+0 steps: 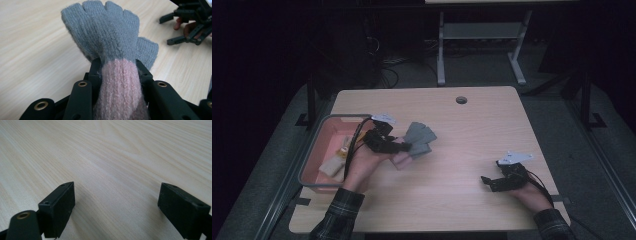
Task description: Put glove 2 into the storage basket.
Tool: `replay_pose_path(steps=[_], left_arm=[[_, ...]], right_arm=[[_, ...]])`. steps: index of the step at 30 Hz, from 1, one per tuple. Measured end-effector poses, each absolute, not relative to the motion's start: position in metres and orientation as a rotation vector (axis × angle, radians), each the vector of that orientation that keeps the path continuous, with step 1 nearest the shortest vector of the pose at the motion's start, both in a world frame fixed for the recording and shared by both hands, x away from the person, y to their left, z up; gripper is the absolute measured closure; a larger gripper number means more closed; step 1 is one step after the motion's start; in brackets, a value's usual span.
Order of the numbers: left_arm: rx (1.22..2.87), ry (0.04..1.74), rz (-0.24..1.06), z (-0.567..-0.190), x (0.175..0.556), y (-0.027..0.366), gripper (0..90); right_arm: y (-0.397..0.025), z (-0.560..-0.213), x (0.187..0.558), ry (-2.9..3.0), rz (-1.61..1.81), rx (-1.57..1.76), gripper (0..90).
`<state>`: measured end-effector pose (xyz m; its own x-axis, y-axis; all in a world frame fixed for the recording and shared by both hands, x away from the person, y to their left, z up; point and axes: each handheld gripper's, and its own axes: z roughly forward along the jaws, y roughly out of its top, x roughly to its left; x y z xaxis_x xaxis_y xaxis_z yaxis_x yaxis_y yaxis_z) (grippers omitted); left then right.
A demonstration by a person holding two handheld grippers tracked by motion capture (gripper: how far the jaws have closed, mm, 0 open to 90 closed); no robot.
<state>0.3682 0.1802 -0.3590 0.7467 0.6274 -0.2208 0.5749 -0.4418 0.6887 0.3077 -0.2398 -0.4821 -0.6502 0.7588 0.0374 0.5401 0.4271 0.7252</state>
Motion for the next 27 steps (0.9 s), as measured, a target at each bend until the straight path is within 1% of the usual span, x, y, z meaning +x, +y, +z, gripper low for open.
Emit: replay_pose_path(steps=[2,10,15,16,18,19,24,27], left_arm=[[2.131,0.922,0.106,-0.353,0.368,0.197,65.5],[2.075,0.991,0.161,-0.341,0.364,0.235,65.5],[2.044,1.066,0.219,-0.335,0.361,0.266,65.5],[2.044,1.066,0.219,-0.335,0.361,0.266,65.5],[2.033,1.105,0.246,-0.335,0.359,0.282,65.6],[2.033,1.105,0.246,-0.335,0.359,0.282,65.6],[2.017,1.165,0.286,-0.336,0.357,0.307,65.6],[1.991,1.230,0.291,-0.340,0.358,0.327,65.6]], right_arm=[[-0.240,-0.482,0.308,2.390,1.050,1.120,14.1],[-0.240,-0.482,0.308,2.389,1.052,1.123,14.1],[-0.240,-0.482,0.308,2.389,1.052,1.122,14.1],[-0.240,-0.482,0.308,2.389,1.052,1.122,14.1],[-0.240,-0.482,0.308,2.389,1.053,1.123,14.1],[-0.240,-0.482,0.308,2.389,1.053,1.123,14.1],[-0.240,-0.482,0.308,2.389,1.053,1.123,14.1],[-0.240,-0.482,0.308,2.389,1.053,1.123,14.1]])
